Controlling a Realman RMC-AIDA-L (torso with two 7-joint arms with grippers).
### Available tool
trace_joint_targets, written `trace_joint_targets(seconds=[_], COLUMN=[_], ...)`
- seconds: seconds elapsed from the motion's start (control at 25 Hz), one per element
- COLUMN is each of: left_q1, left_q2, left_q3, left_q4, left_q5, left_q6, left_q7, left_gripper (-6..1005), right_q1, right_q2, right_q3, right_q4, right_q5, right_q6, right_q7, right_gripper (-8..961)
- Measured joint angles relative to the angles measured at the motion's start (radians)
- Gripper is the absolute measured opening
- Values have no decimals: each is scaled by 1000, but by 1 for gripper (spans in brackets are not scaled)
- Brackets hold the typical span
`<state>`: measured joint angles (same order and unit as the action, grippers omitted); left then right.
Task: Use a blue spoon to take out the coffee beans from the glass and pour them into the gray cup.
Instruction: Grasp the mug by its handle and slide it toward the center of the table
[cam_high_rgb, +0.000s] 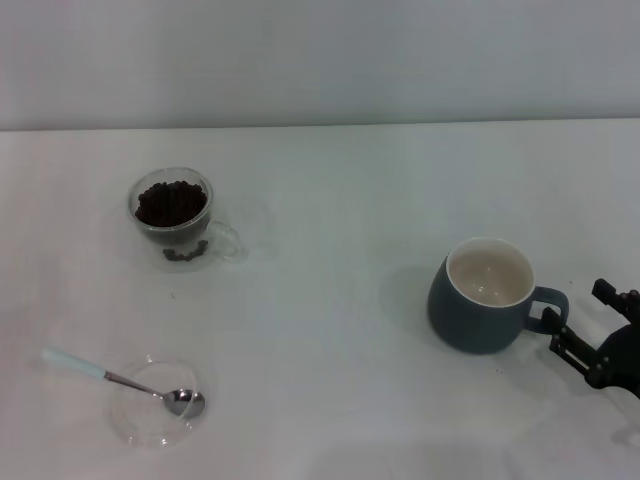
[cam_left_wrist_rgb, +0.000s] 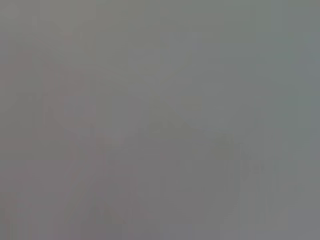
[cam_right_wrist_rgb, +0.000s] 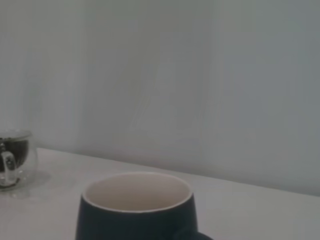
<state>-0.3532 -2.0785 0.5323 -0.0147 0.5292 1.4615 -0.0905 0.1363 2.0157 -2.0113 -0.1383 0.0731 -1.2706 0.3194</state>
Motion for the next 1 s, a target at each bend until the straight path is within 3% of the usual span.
trace_joint_targets(seconds=[0.32, 0.56, 1.0], left_q1=[-9, -9, -11], left_q2=[0, 1, 3], left_q3=[0, 0, 0], left_q4=[0, 1, 11], left_q5=[0, 0, 0], left_q6=[0, -1, -25], left_q7=[0, 0, 0], left_gripper=[711, 710, 711], right_q1=[11, 11, 16], right_q2=[0, 0, 0], right_q3=[11, 11, 1], right_q4=[-7, -10, -40], right_q5=[1, 1, -9], right_q6=[27, 28, 42], right_q7=[-17, -27, -27], right_gripper=[789, 589, 393])
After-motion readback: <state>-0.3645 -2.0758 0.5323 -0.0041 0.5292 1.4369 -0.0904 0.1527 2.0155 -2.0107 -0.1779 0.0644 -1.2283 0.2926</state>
